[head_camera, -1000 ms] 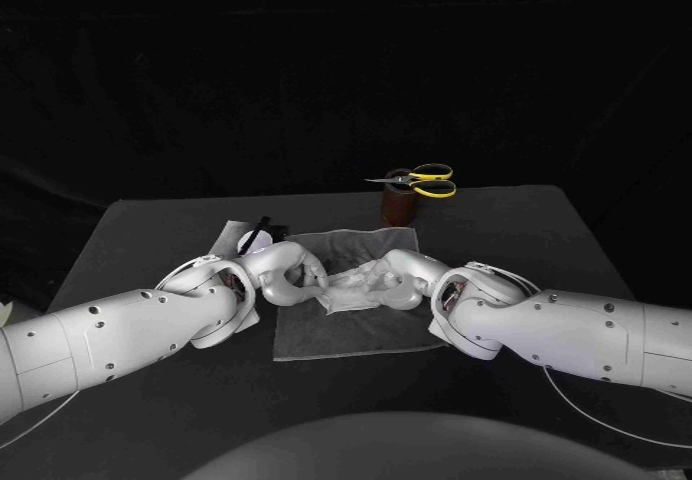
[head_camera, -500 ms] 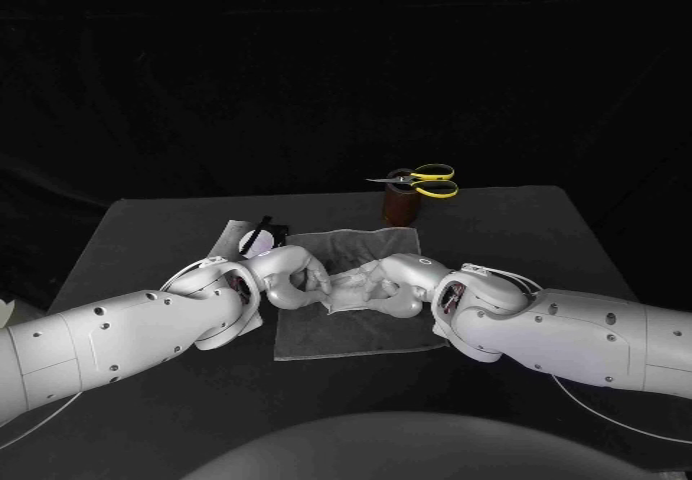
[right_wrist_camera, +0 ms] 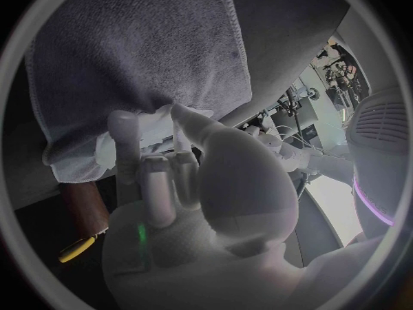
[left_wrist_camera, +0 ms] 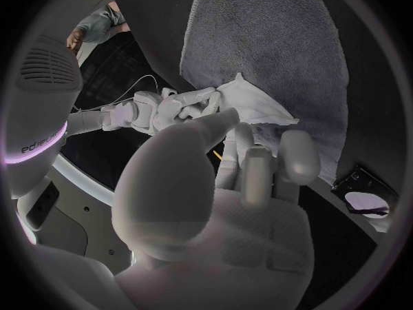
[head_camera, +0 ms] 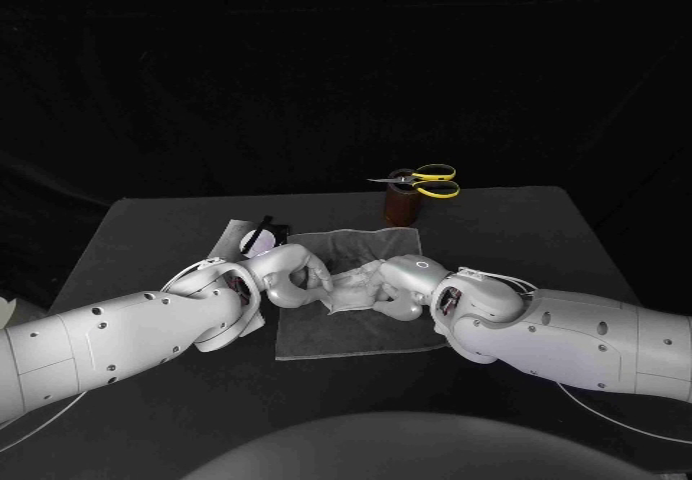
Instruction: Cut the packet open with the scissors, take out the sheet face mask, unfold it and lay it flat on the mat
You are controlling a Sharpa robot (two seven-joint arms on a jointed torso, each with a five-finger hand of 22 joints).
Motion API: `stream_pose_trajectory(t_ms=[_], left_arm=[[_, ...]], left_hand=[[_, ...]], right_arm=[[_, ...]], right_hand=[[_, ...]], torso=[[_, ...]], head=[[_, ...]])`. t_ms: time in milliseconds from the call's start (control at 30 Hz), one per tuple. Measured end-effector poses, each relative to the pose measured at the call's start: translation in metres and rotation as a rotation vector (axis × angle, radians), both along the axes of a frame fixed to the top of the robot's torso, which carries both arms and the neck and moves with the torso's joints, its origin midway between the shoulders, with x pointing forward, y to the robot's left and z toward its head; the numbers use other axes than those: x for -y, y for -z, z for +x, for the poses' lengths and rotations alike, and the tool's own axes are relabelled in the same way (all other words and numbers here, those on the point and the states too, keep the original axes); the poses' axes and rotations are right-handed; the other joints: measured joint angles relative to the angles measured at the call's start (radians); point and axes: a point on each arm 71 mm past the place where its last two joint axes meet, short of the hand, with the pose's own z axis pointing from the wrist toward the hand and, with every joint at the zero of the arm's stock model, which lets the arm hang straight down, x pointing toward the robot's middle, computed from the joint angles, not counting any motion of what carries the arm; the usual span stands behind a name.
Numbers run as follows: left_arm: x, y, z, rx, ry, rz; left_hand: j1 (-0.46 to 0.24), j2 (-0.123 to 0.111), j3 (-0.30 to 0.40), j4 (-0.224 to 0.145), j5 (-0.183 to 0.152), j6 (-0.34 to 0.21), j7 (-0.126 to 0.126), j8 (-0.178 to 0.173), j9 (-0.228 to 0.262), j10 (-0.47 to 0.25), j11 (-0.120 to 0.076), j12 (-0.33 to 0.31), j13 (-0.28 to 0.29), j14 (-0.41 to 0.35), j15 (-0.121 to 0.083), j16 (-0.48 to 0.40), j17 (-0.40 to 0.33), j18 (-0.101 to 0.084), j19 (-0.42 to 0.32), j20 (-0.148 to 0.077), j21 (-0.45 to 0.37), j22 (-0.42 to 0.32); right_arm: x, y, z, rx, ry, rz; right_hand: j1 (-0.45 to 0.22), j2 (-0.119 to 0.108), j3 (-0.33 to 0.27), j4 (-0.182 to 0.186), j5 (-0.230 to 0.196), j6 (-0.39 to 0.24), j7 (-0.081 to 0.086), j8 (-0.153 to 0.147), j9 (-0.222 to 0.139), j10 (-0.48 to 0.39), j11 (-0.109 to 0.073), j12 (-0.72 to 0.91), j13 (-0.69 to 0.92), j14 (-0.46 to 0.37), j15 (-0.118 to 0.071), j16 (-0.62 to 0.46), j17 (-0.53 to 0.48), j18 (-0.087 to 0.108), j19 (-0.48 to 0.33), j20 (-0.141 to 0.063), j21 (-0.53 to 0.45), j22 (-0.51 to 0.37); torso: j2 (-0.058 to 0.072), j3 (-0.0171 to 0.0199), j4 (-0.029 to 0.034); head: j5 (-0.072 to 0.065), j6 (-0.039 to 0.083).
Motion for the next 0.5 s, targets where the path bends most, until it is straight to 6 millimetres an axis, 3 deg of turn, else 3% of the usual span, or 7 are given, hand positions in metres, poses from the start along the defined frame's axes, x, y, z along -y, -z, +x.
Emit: stream_pose_trajectory(t_ms=[500], left_arm=[[0.0002,-0.0009,-0.0009,-0.008,-0.009,-0.023]], left_hand=[[0.0,0.0,0.0,0.0,0.0,0.0,0.0,0.0,-0.001,0.004,-0.004,0.0,0.001,0.003,-0.003,0.0,0.0,0.0,0.004,-0.004,0.0,0.002]], right_arm=[[-0.0041,0.0053,0.0013,0.046,0.008,0.002]], right_hand=[[-0.008,-0.008,0.005,-0.005,0.0,0.005,-0.005,0.019,0.016,0.0,-0.007,0.01,0.001,0.0,-0.007,0.005,0.0,-0.001,0.013,-0.005,0.02,0.01]], torso=[[0.0,0.0004,-0.0006]], head=[[0.002,0.0]])
